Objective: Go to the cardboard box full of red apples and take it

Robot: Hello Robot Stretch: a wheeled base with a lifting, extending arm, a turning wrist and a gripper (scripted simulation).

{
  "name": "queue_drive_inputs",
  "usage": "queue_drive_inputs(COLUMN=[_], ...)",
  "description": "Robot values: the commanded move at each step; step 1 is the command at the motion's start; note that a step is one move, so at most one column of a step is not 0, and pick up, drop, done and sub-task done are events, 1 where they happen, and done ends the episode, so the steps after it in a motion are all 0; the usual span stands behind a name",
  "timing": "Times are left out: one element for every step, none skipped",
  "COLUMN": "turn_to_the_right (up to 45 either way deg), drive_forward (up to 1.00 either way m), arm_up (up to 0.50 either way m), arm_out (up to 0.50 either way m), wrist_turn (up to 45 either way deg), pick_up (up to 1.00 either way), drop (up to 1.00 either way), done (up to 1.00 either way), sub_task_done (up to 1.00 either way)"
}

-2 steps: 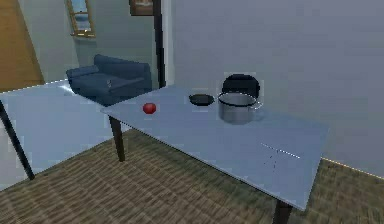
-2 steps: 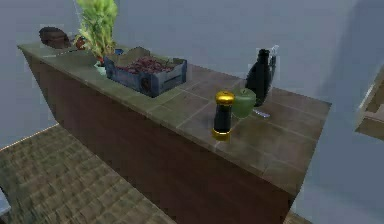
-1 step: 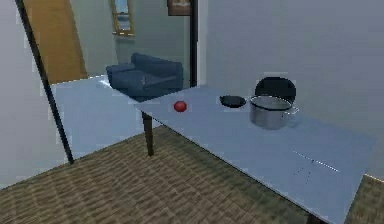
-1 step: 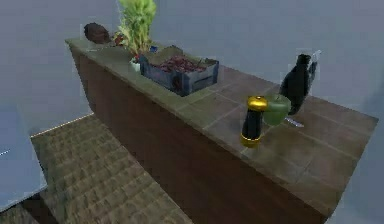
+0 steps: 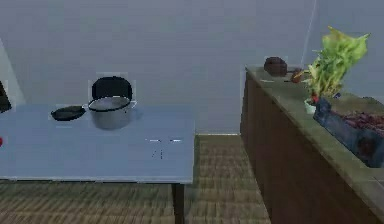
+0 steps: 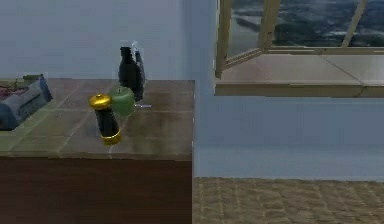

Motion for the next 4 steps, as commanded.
queue_drive_inputs(turn_to_the_right=[30.0, 0.0, -45.0, -21.0], drive_forward=[0.0, 0.4, 0.0, 0.0], arm_up=[0.0, 0.0, 0.0, 0.0], arm_out=[0.0, 0.0, 0.0, 0.0], wrist_turn=[0.0, 0.0, 0.0, 0.0], pick_up=[0.0, 0.0, 0.0, 0.0], drop=[0.0, 0.0, 0.0, 0.0], done=[0.0, 0.0, 0.0, 0.0], sub_task_done=[0.0, 0.0, 0.0, 0.0])
